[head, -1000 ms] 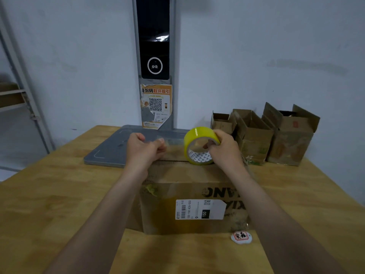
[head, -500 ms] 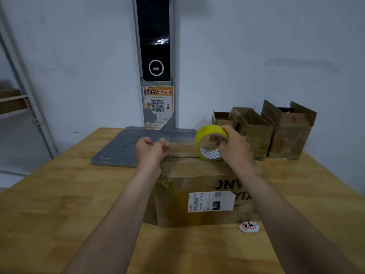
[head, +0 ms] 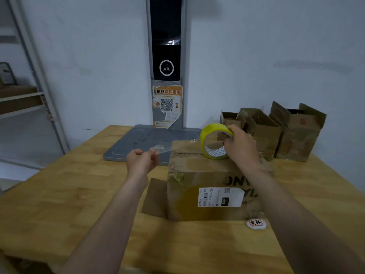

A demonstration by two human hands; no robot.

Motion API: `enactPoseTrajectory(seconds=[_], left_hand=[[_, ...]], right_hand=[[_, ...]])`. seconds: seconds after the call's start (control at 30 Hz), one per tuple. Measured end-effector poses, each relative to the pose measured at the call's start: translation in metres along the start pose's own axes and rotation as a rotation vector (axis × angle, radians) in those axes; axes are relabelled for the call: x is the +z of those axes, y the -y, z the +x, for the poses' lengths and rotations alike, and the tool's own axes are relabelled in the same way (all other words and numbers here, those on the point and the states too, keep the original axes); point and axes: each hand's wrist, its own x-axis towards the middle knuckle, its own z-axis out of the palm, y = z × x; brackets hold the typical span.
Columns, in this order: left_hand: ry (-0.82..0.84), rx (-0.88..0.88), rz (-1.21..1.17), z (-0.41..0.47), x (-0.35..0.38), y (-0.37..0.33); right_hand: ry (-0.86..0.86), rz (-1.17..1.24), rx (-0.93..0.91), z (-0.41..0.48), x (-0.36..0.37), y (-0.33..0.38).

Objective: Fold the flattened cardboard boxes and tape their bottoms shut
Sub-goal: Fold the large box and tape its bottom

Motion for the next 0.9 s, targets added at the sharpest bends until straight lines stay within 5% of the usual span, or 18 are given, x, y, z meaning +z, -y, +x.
enactPoseTrajectory(seconds=[0.27,0.53,0.73,0.9], left_hand=[[0.036,-0.081,-0.023,0.000,-0.006,0.014],[0.090,-0.093,0.209,-0.009,-0.001,0.042],[0.120,0.304,0.779,-0.014,0.003,0.036],[0.099,0.294,1.161,-0.011,0.006,0.026]], right_hand=[[-0.020,-0.039,-0.040,-0.005,0.004,0.001],[-0.037,-0.047,-0.048,-0.006,0.007,0.000],[-0.073,-0.056,-0.027,-0.006,0.011,-0.001],[-0.077,-0.044,-0.020,-0.006,0.012,-0.002]])
